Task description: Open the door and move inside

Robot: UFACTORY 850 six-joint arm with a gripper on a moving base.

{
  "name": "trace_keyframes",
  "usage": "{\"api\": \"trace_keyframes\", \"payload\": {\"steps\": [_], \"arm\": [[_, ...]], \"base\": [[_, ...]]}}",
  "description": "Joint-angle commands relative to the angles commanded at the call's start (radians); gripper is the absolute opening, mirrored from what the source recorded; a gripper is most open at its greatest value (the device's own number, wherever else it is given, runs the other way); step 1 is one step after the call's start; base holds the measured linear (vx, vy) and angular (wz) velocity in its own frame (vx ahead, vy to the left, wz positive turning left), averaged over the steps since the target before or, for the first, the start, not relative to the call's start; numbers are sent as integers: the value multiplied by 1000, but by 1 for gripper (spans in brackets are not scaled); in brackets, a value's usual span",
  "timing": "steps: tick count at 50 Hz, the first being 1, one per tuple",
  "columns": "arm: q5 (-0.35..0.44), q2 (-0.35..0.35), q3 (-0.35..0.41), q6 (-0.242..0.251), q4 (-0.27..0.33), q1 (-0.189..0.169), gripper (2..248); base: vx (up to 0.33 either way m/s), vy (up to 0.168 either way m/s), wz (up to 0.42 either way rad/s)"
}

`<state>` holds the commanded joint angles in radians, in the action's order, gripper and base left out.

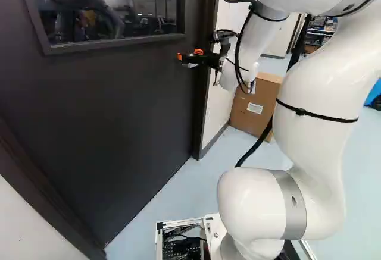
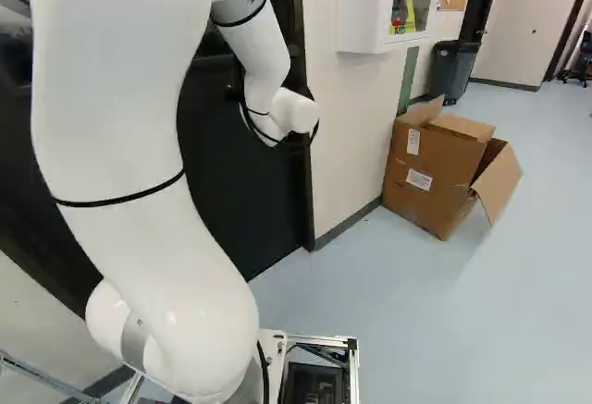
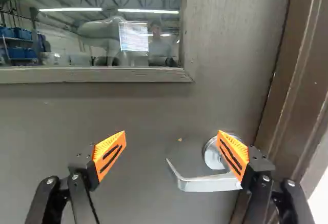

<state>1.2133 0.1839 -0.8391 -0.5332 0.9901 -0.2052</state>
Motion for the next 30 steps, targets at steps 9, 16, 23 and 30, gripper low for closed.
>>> {"api": "trace_keyframes", "payload": {"steps": [9, 16, 23, 30], "arm": [[2, 14, 5, 0, 4, 2, 247], [2, 26, 11, 0, 4, 2, 247], [2, 38, 17, 0, 4, 2, 247], [2, 50, 22, 0, 4, 2, 247]], "base": [[0, 0, 0], [0, 0, 0], [0, 0, 0], [0, 0, 0]]}}
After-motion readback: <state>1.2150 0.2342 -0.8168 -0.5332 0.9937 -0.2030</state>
